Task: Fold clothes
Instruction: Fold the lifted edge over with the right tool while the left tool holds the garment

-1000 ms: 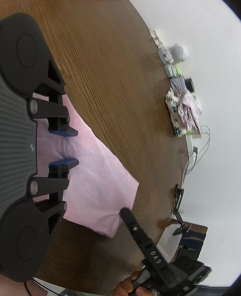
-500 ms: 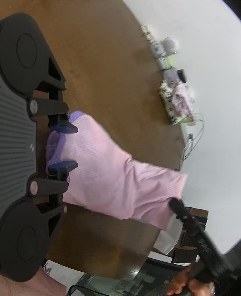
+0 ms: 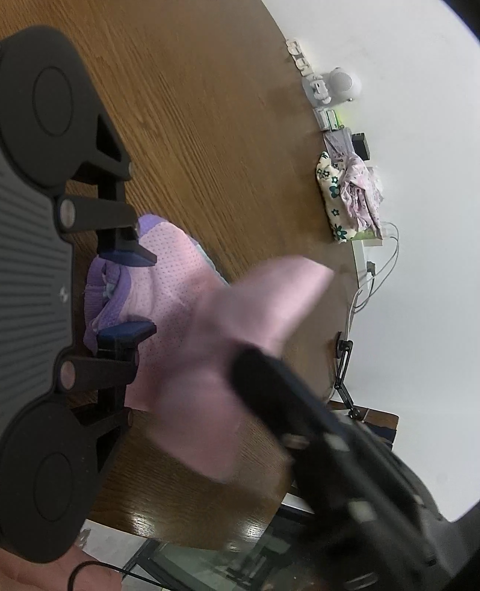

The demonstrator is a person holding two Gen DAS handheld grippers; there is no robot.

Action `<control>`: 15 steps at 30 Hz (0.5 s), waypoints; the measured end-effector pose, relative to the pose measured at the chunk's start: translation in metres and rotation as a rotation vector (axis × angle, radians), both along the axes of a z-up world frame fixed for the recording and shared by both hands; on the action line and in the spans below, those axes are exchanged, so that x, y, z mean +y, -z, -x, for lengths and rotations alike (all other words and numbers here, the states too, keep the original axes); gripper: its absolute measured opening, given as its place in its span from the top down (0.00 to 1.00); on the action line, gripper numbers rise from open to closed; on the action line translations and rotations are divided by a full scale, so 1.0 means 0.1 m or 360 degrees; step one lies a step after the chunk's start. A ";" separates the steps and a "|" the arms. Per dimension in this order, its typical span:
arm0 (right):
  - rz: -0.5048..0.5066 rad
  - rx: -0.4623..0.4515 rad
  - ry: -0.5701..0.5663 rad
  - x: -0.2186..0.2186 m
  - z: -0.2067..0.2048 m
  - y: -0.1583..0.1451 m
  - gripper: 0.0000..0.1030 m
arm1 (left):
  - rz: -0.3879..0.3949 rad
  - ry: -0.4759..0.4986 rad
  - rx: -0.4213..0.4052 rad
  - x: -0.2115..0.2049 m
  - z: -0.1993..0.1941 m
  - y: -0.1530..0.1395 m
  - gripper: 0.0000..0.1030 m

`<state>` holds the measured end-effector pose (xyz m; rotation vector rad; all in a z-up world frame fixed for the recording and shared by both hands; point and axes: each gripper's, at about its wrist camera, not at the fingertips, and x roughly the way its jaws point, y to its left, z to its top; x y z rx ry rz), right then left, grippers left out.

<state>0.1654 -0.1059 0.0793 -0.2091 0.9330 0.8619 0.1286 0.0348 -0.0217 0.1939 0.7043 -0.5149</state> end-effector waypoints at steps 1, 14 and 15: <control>0.0001 0.0019 -0.0016 0.05 0.00 0.04 0.97 | 0.0006 0.0006 -0.0005 0.01 0.01 0.00 0.71; -0.0076 0.0187 0.0017 0.20 -0.14 0.41 0.95 | 0.0089 -0.0162 -0.0152 0.60 0.52 -0.33 0.53; -0.0098 0.0209 0.0003 0.20 -0.14 0.44 0.93 | 0.0098 -0.0185 -0.0163 0.65 0.54 -0.35 0.53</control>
